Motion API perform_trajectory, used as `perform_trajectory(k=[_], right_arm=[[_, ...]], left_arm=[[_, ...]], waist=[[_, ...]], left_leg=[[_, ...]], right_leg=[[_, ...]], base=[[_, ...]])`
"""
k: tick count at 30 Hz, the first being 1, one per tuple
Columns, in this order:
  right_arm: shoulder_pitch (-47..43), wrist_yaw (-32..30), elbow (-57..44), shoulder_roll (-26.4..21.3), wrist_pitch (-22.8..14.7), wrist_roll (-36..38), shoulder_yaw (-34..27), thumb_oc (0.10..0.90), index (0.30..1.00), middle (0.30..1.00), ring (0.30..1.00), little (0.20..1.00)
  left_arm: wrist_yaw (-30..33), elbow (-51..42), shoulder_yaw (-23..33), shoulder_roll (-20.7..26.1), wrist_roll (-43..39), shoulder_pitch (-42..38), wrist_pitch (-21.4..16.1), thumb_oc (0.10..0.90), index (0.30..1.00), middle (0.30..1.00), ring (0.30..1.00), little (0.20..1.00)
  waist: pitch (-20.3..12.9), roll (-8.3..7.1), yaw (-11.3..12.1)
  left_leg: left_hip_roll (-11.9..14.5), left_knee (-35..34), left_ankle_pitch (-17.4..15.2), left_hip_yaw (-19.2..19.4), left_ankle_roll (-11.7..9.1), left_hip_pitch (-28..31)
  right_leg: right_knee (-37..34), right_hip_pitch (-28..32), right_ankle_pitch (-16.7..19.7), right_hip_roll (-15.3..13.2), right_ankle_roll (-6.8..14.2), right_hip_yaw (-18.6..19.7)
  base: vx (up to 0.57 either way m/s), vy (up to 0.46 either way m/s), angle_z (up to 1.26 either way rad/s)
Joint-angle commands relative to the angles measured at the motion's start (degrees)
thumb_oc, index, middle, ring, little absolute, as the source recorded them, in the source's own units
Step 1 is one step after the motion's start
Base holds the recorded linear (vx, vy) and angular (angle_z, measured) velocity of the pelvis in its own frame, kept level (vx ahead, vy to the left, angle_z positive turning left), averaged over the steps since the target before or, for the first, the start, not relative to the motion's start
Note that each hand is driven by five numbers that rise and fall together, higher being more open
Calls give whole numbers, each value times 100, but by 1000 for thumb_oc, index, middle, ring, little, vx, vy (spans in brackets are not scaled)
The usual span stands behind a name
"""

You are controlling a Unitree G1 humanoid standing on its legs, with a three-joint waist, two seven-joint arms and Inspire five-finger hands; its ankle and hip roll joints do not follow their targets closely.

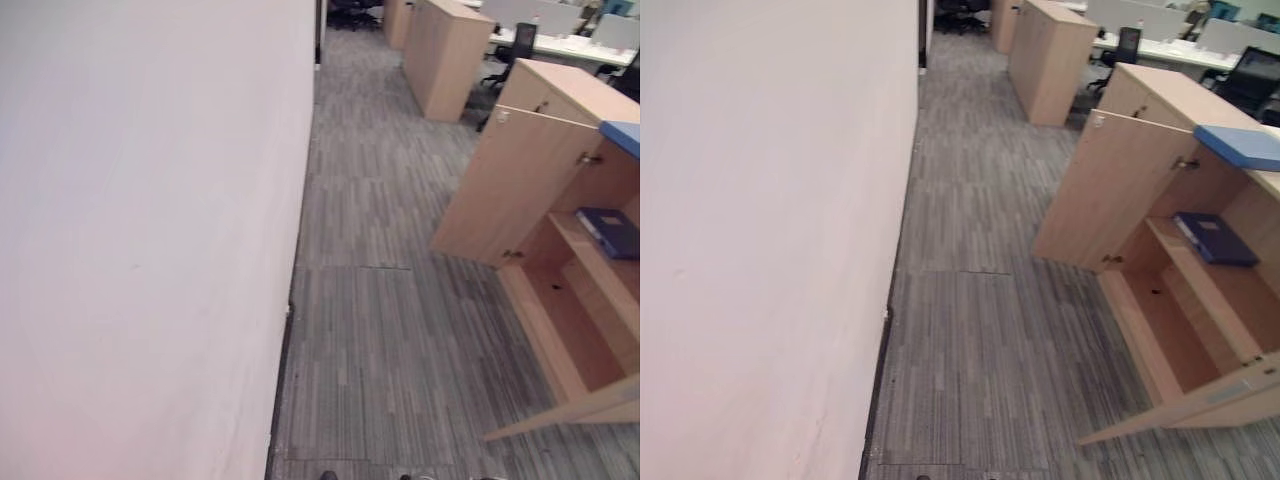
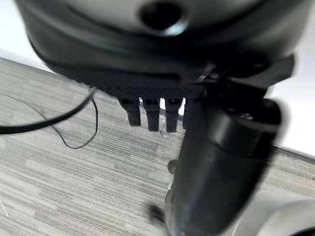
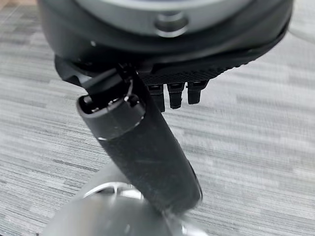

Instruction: Put the empty folder in the office cabinet

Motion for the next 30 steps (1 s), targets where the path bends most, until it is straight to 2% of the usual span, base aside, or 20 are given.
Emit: perform_trajectory(k=[1, 2, 3, 4, 6, 9, 12, 13, 14, 15, 16, 17, 19, 20, 21, 22, 24, 26, 29, 30], right_arm=[[-345, 66, -367, 484, -198, 253, -177, 800, 900, 900, 900, 900], [-354, 54, -383, 470, -188, 279, -199, 800, 900, 900, 900, 900], [-355, 54, -383, 471, -188, 278, -199, 800, 900, 900, 900, 900], [-361, 47, -395, 446, -178, 320, -240, 800, 900, 900, 900, 900], [-351, 60, -391, 437, -161, 362, -287, 800, 900, 900, 900, 900], [-285, 89, -381, 418, -146, 396, -331, 800, 900, 900, 900, 900], [-214, 105, -335, 432, -148, 376, -342, 800, 900, 900, 900, 900], [-181, 128, -270, 400, -136, 344, -328, 800, 900, 900, 900, 900], [-181, 128, -270, 399, -136, 344, -328, 800, 900, 900, 900, 900], [-155, 113, -251, 325, -133, 351, -345, 800, 900, 900, 900, 900], [-156, 113, -251, 327, -133, 351, -345, 800, 900, 900, 900, 900], [-119, 109, -207, 293, -149, 379, -370, 800, 900, 900, 900, 900], [-70, 62, -177, 268, -156, 468, -418, 800, 900, 900, 900, 900], [-33, 43, -145, 260, -166, 510, -416, 800, 900, 900, 900, 900], [-34, 43, -145, 264, -166, 510, -417, 800, 900, 900, 900, 900], [-19, -7, -139, 216, -193, 572, -399, 800, 900, 900, 900, 900], [-31, -31, -130, 177, -196, 586, -379, 800, 900, 900, 900, 900], [-45, -42, -106, 130, -196, 593, -384, 800, 900, 900, 900, 900], [-46, -57, -61, 101, -205, 595, -403, 800, 900, 900, 900, 900], [-51, -58, -50, 98, -201, 585, -410, 800, 900, 900, 900, 900]], left_arm=[[192, 41, -15, 792, 409, -640, -292, 800, 900, 900, 900, 900], [187, 48, 3, 789, 424, -651, -304, 800, 900, 900, 900, 900], [187, 49, 4, 790, 424, -652, -304, 800, 900, 900, 900, 900], [203, 61, 45, 790, 460, -684, -325, 800, 900, 900, 900, 900], [230, 133, 118, 802, 460, -713, -334, 800, 900, 900, 900, 900], [232, 232, 220, 799, 480, -698, -312, 800, 900, 900, 900, 900], [220, 288, 250, 793, 524, -679, -304, 800, 900, 900, 900, 900], [241, 324, 298, 764, 457, -666, -287, 800, 900, 900, 900, 900], [241, 324, 298, 763, 457, -666, -287, 800, 900, 900, 900, 900], [273, 303, 305, 736, 336, -657, -283, 800, 900, 900, 900, 900], [273, 303, 305, 738, 336, -658, -283, 800, 900, 900, 900, 900], [281, 337, 270, 729, 344, -675, -286, 800, 900, 900, 900, 900], [295, 295, 216, 750, 298, -742, -286, 800, 900, 900, 900, 900], [318, 235, 182, 759, 206, -793, -302, 800, 900, 900, 900, 900], [318, 235, 183, 763, 205, -794, -302, 800, 900, 900, 900, 900], [340, 56, 142, 783, 121, -869, -335, 800, 900, 900, 900, 900], [396, -27, 145, 794, 65, -871, -350, 800, 900, 900, 900, 900], [400, -22, 149, 767, 25, -864, -353, 800, 900, 900, 900, 900], [375, 0, 107, 731, 48, -866, -359, 800, 900, 900, 900, 900], [375, -3, 83, 725, 52, -869, -360, 800, 900, 900, 900, 900]], waist=[[334, 199, -249], [382, 151, -300], [374, 146, -305], [440, 69, -418], [442, 19, -517], [378, -26, -585], [233, -110, -592], [101, -109, -641], [100, -108, -642], [49, -40, -645], [41, -60, -655], [0, -35, -691], [-22, -79, -752], [4, -117, -781], [-9, -138, -797], [99, -245, -739], [177, -339, -628], [236, -391, -462], [307, -503, -359], [324, -517, -348]], left_leg=[[-198, 190, -472, -415, -618, -59], [-217, 224, -539, -474, -648, 9], [-222, 228, -533, -477, -647, -5], [-253, 279, -686, -603, -703, 138], [-250, 232, -786, -734, -741, 288], [-155, 99, -982, -880, -807, 621], [-64, -34, -1198, -1020, -875, 885], [184, -176, -1311, -1110, -994, 1104], [186, -179, -1311, -1111, -994, 1106], [563, -31, -1461, -1017, -1139, 1115], [542, -26, -1447, -1028, -1135, 1093], [704, 185, -1455, -945, -1242, 1034], [939, 773, -1218, -726, -1405, 794], [1070, 1307, -879, -575, -1550, 604], [1047, 1309, -861, -591, -1546, 577], [1188, 2380, -436, -296, -1507, 162], [1037, 3056, -326, -270, -1348, -233], [812, 3261, -566, -322, -1154, -690], [611, 2713, -899, -289, -1061, -1246], [506, 2434, -866, -307, -1078, -1422]], right_leg=[[-1104, 393, 1151, 428, 135, 158], [-1541, 322, 1303, 526, 207, 299], [-1559, 319, 1318, 523, 208, 295], [-2189, 133, 1603, 659, 349, 661], [-2513, -52, 1803, 749, 422, 929], [-2541, -91, 1995, 696, 471, 863], [-2636, 108, 2024, 695, 406, 742], [-2374, 96, 1933, 755, 334, 604], [-2373, 96, 1932, 756, 333, 602], [-1947, 101, 1575, 878, 185, 526], [-1949, 87, 1583, 855, 189, 525], [-1836, 95, 1418, 965, 97, 525], [-1826, 291, 1177, 1096, -25, 570], [-1859, 428, 1126, 1132, -87, 539], [-1862, 411, 1135, 1106, -83, 532], [-1956, 767, 979, 1198, -239, 524], [-2022, 992, 848, 1263, -357, 677], [-2114, 1266, 758, 1343, -396, 912], [-2238, 1543, 648, 1293, -369, 1037], [-2263, 1621, 615, 1289, -366, 1069]], base=[[241, -89, 21], [165, -67, 7], [265, -87, 11], [275, -78, 13], [308, -87, 21], [407, -152, 24], [450, -236, 31], [342, -225, 47], [672, -451, 53], [326, -225, 44], [459, -346, 33], [238, -240, -6], [320, -323, -6], [182, -196, 25], [246, -303, 25], [203, -273, 29], [233, -276, 8], [216, -156, -58], [188, -89, -64], [163, -40, -34]])
